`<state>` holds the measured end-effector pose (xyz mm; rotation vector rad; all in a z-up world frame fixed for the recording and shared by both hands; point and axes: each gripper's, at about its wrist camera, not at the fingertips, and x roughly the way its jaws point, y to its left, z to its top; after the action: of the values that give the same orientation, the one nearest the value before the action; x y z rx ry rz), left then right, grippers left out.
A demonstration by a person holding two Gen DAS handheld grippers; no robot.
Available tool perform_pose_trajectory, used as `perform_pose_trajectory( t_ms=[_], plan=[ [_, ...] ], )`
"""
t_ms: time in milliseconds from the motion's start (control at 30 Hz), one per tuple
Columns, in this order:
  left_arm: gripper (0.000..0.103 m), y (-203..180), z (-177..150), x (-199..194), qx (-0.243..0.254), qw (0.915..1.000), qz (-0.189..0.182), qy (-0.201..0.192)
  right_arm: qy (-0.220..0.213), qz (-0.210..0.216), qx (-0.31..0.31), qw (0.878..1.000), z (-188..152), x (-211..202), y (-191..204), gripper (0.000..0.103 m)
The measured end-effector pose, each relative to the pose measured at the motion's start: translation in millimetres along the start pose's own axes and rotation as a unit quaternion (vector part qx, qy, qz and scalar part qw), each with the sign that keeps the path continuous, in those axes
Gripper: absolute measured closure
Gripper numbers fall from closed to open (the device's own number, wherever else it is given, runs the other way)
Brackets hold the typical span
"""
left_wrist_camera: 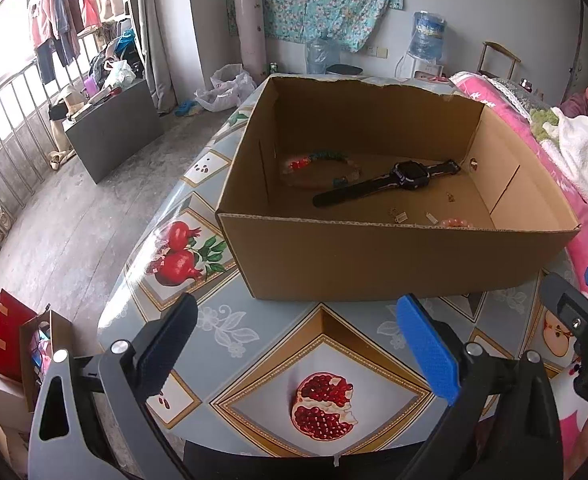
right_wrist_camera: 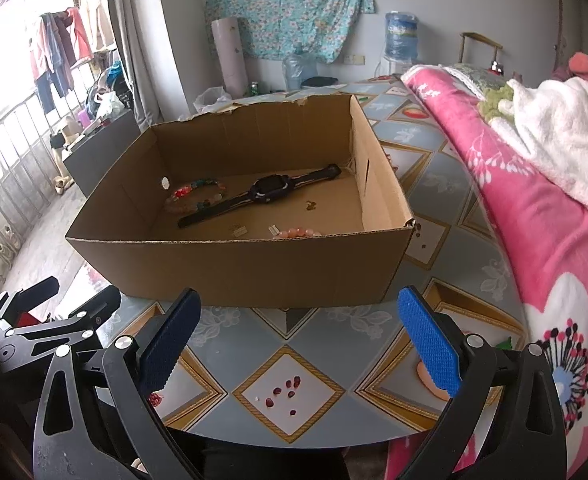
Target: Organize jewelry
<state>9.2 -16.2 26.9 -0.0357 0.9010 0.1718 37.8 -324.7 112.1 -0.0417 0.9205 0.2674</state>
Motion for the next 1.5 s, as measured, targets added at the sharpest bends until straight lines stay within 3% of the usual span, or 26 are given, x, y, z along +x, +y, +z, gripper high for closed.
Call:
perform_pose_trajectory(
  t_ms=[1500],
  plan=[
    [0.005, 0.6, -1.0, 0.5, 0.003, 1.0000, 0.000, 0.002, 0.012, 0.004, 0.007, 1.000, -7.2, 5.9, 1.6, 0.008]
  ],
)
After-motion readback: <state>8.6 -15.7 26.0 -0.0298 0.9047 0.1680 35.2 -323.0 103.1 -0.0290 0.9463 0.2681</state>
